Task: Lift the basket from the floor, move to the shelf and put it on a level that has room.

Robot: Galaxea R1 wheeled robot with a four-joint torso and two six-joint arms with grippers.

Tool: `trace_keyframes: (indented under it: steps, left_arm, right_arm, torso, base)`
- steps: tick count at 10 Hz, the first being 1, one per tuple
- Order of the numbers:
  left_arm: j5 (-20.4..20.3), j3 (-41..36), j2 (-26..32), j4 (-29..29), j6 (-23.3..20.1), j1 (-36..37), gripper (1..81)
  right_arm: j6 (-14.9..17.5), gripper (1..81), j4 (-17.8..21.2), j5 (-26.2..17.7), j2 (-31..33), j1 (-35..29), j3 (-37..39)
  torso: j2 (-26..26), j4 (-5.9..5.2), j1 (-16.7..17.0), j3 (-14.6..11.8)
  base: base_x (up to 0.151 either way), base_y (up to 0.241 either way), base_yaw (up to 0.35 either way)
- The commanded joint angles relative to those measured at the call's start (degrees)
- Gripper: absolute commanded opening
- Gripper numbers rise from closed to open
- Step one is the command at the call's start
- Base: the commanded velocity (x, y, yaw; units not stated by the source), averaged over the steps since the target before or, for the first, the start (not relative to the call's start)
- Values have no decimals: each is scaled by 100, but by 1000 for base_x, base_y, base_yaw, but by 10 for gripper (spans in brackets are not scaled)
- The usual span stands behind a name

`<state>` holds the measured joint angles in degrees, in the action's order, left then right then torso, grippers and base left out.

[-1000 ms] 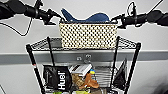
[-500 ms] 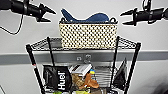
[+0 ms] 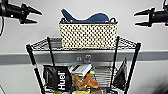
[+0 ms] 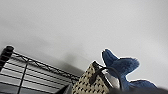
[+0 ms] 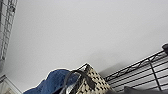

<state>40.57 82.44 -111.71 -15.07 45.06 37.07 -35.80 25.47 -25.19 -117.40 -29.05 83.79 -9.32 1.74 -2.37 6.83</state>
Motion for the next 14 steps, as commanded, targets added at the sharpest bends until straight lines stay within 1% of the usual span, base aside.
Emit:
trace_keyframes:
  steps: [1,2,4,5,6,7,9,10,11,13,14]
  left_arm:
    - [414,-308,349,336,-41,735,811]
    - [654,-255,474,549,-41,735,811]
    - [997,-158,658,856,-50,736,811]
    - [1179,-132,746,1109,-50,735,811]
    - [1366,-62,790,1313,-50,727,811]
    - [1532,52,869,1523,-58,718,811]
    - [1849,228,1036,1911,-278,647,811]
    - [1893,420,1115,1937,-487,525,811]
    - [1893,664,1151,1937,-715,288,811]
    - [1815,1123,1142,1938,-1024,-237,811]
    - [1753,1493,1081,1937,-1227,-582,811]
  right_arm:
    - [-6,811,-128,-319,389,-755,-146]
    - [-14,811,-244,-478,460,-754,-48]
    - [-14,811,-472,-786,600,-746,93]
    - [-14,811,-656,-1013,705,-702,171]
    - [-14,811,-736,-1146,794,-658,269]
    - [-6,811,-937,-1374,890,-649,400]
    - [-6,811,-1299,-1814,1005,-562,699]
    - [-6,811,-1404,-2006,1031,-421,883]
    - [3,811,-1473,-2043,1031,-202,1032]
    - [12,811,-1684,-2052,952,253,1287]
    - [55,811,-1747,-2061,856,544,1481]
  torso:
    - [0,0,0,0]
    - [0,0,0,0]
    - [0,0,2,0]
    - [0,0,4,-2]
    - [0,0,4,-2]
    - [0,0,4,-2]
    - [-2,0,4,-2]
    - [-2,0,6,-2]
    - [-2,0,6,-2]
    - [-2,0,6,-5]
    - [-2,0,6,-5]
  base:
    - [0,0,0]
    - [0,0,0]
    - [0,0,0]
    - [0,0,0]
    - [0,0,0]
    - [0,0,0]
    - [0,0,0]
    - [0,0,0]
    - [0,0,0]
    - [0,0,0]
    - [0,0,0]
